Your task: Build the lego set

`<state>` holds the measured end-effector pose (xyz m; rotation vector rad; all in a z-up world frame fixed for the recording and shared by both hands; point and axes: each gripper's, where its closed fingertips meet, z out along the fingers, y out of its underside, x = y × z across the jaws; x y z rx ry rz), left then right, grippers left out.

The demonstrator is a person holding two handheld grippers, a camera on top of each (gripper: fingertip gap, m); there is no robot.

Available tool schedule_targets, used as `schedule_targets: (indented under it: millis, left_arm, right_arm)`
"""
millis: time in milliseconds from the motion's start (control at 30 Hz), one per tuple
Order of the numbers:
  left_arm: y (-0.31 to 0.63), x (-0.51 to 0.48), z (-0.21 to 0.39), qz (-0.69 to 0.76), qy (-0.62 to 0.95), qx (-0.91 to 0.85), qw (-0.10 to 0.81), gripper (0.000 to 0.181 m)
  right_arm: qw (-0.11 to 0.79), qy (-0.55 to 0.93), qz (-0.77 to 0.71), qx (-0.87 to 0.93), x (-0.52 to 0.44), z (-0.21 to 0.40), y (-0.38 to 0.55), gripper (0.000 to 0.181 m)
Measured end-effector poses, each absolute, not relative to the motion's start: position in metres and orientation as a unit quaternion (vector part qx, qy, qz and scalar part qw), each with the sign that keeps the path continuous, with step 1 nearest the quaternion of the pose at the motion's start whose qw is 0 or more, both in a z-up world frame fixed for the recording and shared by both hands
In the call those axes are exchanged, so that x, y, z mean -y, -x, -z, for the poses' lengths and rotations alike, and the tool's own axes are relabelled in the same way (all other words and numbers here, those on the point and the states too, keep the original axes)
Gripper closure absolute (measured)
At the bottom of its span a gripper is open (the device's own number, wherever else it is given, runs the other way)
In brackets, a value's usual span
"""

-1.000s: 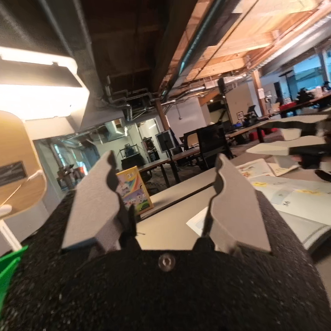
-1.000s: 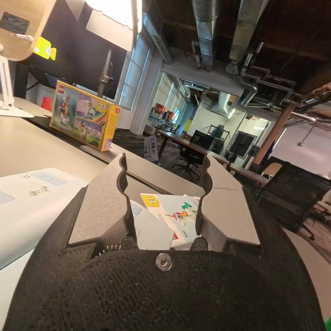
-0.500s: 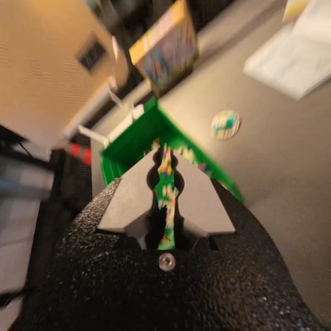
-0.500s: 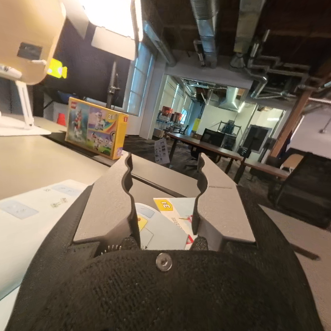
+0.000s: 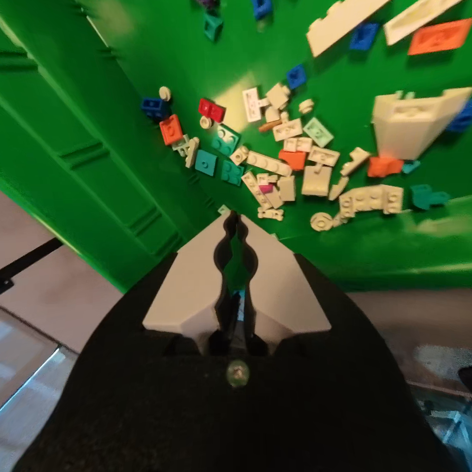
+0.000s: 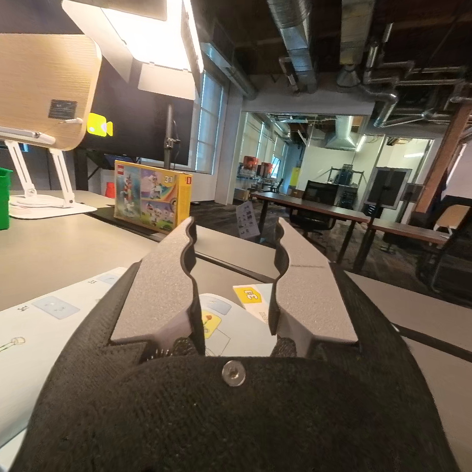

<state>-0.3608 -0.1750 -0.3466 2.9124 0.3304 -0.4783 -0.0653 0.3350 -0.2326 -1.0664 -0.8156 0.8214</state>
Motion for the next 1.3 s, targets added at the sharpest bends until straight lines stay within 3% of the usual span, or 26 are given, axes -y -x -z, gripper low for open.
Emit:
schedule_targets:
  millis: [200, 400, 467, 700, 800, 867, 1167, 1300]
  left_arm:
    - [0.378, 0.199, 0.352, 0.25, -0.949, -0.103, 0.162, 0.181]
    - [0.384, 0.208, 0.36, 0.261, -0.945, -0.077, 0.182, 0.181]
    - [0.388, 0.21, 0.36, 0.26, -0.946, -0.081, 0.176, 0.181]
    - [0.393, 0.178, 0.35, 0.206, -0.971, -0.125, 0.013, 0.181]
    - [0.398, 0.175, 0.341, 0.217, -0.976, -0.018, 0.014, 0.18]
    - [0.393, 0.177, 0.343, 0.2, -0.979, 0.039, 0.028, 0.17]
    - [0.389, 0.176, 0.356, 0.109, -0.993, -0.006, 0.042, 0.151]
    - [0.387, 0.175, 0.358, 0.079, -0.994, -0.056, 0.045, 0.163]
  right_arm:
    - [0.694, 0.479, -0.392, 0.367, -0.33, 0.232, 0.067, 0.123]
    - [0.69, 0.484, -0.401, 0.359, -0.331, 0.232, 0.066, 0.125]
    - [0.689, 0.484, -0.402, 0.36, -0.331, 0.232, 0.066, 0.125]
    - [0.688, 0.482, -0.404, 0.362, -0.329, 0.232, 0.067, 0.127]
    - [0.688, 0.482, -0.405, 0.361, -0.329, 0.232, 0.067, 0.128]
    - [0.687, 0.482, -0.406, 0.362, -0.329, 0.232, 0.067, 0.128]
    - [0.684, 0.484, -0.412, 0.359, -0.33, 0.232, 0.067, 0.129]
    - [0.683, 0.484, -0.414, 0.358, -0.33, 0.232, 0.067, 0.128]
